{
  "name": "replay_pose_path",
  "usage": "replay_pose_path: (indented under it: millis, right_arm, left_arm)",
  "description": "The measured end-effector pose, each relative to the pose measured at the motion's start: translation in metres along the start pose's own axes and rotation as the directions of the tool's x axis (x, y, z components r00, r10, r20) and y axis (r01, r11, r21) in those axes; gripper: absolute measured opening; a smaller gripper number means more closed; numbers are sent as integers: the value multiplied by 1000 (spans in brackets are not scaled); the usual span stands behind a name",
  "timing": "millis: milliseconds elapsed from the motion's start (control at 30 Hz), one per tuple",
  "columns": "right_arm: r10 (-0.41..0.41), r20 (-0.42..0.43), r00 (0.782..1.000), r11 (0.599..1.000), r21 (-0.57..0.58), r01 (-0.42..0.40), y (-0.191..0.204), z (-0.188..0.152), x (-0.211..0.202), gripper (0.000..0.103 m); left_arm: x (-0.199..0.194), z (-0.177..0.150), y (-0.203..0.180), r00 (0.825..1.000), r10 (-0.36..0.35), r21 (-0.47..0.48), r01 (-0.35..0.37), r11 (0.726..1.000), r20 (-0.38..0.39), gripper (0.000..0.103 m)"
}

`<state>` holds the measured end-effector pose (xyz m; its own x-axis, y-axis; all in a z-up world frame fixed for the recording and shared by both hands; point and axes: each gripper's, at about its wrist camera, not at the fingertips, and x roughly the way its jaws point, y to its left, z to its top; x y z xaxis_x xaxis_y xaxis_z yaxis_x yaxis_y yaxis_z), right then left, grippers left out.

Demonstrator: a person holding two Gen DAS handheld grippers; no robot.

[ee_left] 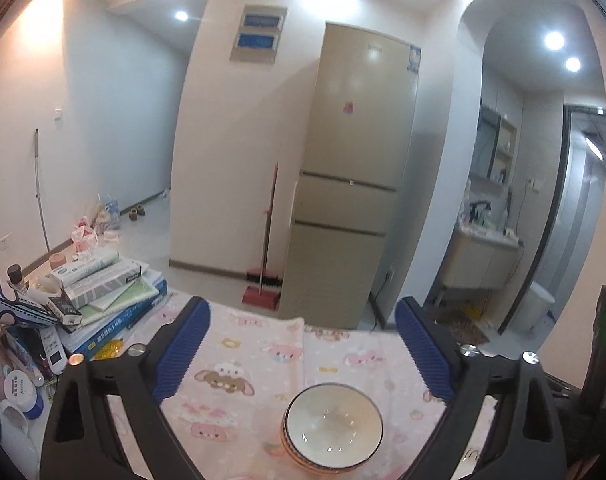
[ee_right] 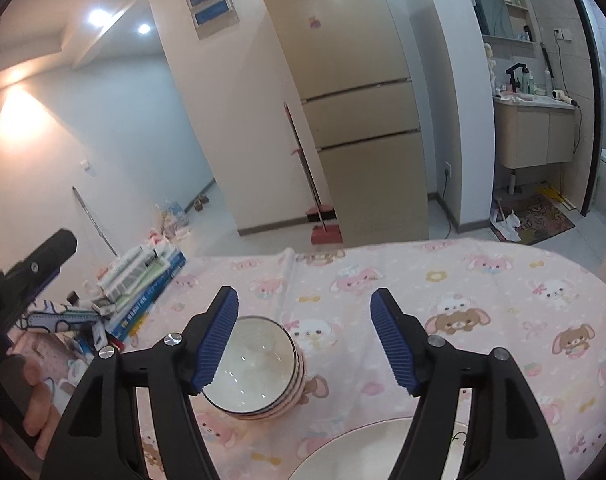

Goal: Organize plates and bowls
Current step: 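Open both tools and raise them away from the bowl stack, then close both tools on the bowl stack's rim and lift it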

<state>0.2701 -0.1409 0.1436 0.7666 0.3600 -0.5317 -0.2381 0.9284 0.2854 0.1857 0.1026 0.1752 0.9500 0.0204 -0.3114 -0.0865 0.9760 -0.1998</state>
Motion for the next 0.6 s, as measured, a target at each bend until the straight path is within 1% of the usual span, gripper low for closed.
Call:
replay_pose_path:
  millis: [67,100,133,167,233,300,367,433,500,600]
  right_arm:
    - [20,24,1000,1000,8,-20,-2,7,-10,71]
    - [28,35,999,1000,8,-28,-2,11,-13,72]
    - [33,47,998,999,9,-34,-2,14,-15,72]
    - [35,55,998,999,13,-36,-2,16,-15,73]
    - [38,56,998,999,34,-40,-2,20,-12,73]
    - [47,32,998,997,51,-49,-3,20,-4,73]
    - [59,-3,998,997,53,-59,-4,16,5,73]
    - [62,-38,997,997,52,-60,-3,13,14,73]
    - [65,-60,996,997,55,-62,-3,10,22,73]
    - [74,-113,991,996,55,-68,-3,4,37,73]
  left_arm:
    - [-9,-1,6,999,24,-34,-22,999,48,103]
    - [-11,-2,8,998,23,-42,-21,999,56,103]
    - [-11,-4,11,998,6,-42,-3,999,56,103]
    - [-9,-5,14,999,-15,-29,17,999,42,103]
    - [1,-7,19,999,-47,-22,47,999,-14,103]
    - [9,-14,27,996,-73,-58,70,996,-53,103]
    - [17,-26,35,993,-92,-104,84,991,-75,103]
    - [29,-43,43,990,-95,-150,79,986,-106,103]
    - [42,-57,47,984,-98,-170,73,983,-146,103]
    - [61,-75,50,975,-77,-163,43,986,-206,103]
